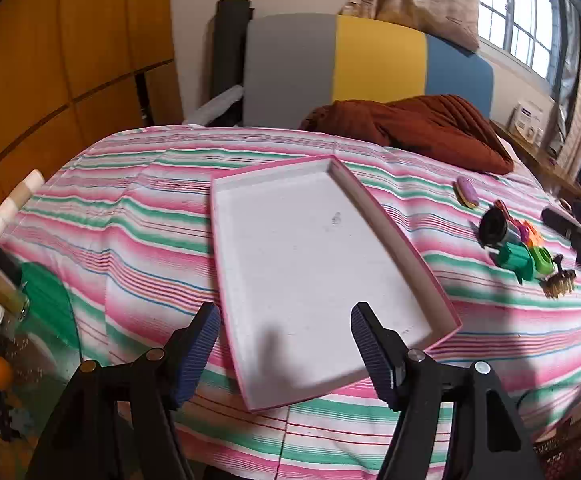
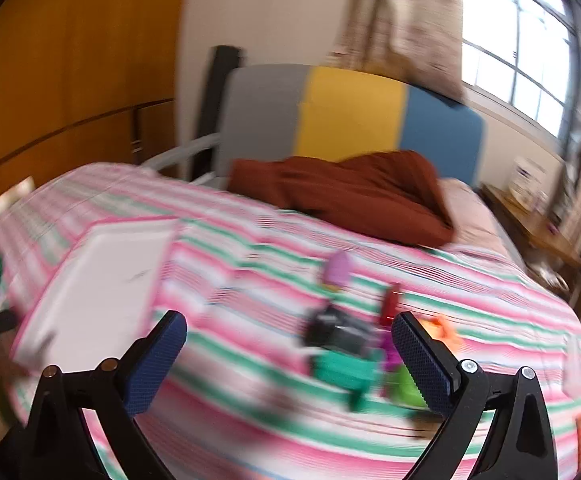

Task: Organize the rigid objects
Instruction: 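Move both tools toward the cluster of toys beside the tray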

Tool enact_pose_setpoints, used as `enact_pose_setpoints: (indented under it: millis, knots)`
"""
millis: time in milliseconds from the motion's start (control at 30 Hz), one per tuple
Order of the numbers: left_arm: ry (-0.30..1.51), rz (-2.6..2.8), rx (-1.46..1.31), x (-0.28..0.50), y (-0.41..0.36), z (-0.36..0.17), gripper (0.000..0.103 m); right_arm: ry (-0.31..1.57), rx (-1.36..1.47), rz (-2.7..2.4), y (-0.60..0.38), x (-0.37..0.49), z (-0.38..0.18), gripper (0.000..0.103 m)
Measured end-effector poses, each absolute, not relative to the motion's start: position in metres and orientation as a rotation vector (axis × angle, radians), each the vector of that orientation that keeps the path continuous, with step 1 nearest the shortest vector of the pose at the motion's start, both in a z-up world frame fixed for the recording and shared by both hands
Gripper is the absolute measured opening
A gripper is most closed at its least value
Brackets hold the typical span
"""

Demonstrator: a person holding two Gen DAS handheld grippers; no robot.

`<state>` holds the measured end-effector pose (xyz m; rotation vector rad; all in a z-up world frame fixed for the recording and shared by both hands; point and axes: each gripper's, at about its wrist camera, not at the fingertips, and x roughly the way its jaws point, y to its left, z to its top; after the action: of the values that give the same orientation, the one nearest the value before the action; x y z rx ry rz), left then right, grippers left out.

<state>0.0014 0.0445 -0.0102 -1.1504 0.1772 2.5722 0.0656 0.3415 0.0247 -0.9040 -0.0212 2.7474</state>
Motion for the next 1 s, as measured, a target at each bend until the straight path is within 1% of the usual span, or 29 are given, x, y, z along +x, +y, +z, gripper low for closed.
enact_pose_setpoints:
  millis: [67, 233, 333, 433, 567, 767, 800, 867, 1000]
  knots:
    - [0.189, 2.55, -1.154, 0.001, 0.048, -0.01, 0.069, 0.071, -0.881, 2.701, 0.373, 0.072, 0.027, 0.103]
    - [0.131, 2.418, -1.186, -0.002, 0.065, -0.005, 0.069, 0.322, -0.837, 2.514, 0.459, 0.094, 0.015, 0.103]
    - [0.136, 2.336, -1.182, -0.003, 0.084, 0.0, 0.069, 0.456, -0.821, 2.411, 0.494, 0.109, 0.0, 0.103]
    - [0.144, 2.283, -1.159, -0.005, 0.112, 0.007, 0.069, 0.605, -0.788, 2.372, 0.515, 0.118, -0.003, 0.103]
    - [0.133, 2.143, -1.199, -0.014, 0.163, 0.005, 0.068, 0.687, -0.777, 2.369, 0.522, 0.124, -0.004, 0.103]
    - [0.212, 2.007, -1.211, -0.026, 0.232, -0.01, 0.068, 0.689, -0.771, 2.355, 0.522, 0.127, -0.002, 0.103]
    - [0.212, 1.993, -1.223, -0.028, 0.239, -0.012, 0.068, 0.689, -0.767, 2.356, 0.522, 0.128, 0.0, 0.103]
    - [0.206, 1.965, -1.249, -0.034, 0.254, -0.016, 0.062, 0.69, -0.76, 2.357, 0.522, 0.128, 0.0, 0.103]
    - [0.21, 1.91, -1.266, -0.05, 0.289, -0.027, 0.062, 0.717, -0.745, 2.365, 0.525, 0.13, 0.002, 0.103]
